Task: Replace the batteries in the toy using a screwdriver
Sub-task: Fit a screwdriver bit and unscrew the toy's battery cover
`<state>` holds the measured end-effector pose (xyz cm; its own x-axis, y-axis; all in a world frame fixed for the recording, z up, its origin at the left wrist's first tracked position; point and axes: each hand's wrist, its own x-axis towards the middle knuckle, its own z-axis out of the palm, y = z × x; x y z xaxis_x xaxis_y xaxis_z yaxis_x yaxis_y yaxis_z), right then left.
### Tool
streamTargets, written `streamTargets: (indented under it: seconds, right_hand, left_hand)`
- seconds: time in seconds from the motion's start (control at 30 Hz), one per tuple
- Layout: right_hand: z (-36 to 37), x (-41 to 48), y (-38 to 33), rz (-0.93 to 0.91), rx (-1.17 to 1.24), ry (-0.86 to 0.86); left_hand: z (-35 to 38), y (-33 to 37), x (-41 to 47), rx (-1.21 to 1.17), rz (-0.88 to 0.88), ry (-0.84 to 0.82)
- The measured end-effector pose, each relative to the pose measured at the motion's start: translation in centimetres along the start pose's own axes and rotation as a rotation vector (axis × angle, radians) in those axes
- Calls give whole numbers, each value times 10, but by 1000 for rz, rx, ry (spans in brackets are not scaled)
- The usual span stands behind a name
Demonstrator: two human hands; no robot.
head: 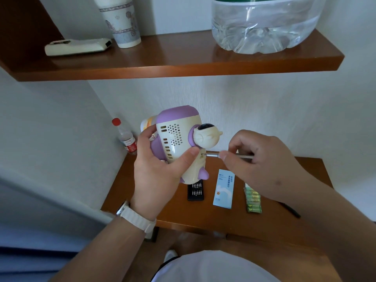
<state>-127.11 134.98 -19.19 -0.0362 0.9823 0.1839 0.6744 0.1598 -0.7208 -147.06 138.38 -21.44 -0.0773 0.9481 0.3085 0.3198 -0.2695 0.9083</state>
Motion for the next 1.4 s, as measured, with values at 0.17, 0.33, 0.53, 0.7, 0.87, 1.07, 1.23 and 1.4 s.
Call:
streamTargets:
  seconds: [0.17, 0.33, 0.53, 0.7, 0.87, 1.07, 1.23, 1.4]
  right_hand:
    - [3, 1, 3, -10, -62, 12]
    - [1, 0, 3, 3, -28, 20]
    - [0, -2, 3, 29, -4, 13]
    - [1, 0, 6, 13, -101, 42]
    - [0, 3, 9, 15, -109, 63]
    - [-1, 5, 7, 31, 7, 24]
    - [0, 7, 6, 40, -78, 24]
    - [2, 10, 5, 33, -75, 47]
  left_hand:
    - [-1, -1, 0, -8, -7, -2]
    - [1, -1, -2, -13, -5, -15]
    - [3, -3, -1, -16, -29, -10]
    - [6, -4, 1, -10, -32, -13]
    - [9, -4, 2, -4, -26, -15]
    - [9, -6, 4, -21, -54, 0]
    - [8, -6, 7, -28, -57, 3]
    - [6, -6, 10, -30, -40, -6]
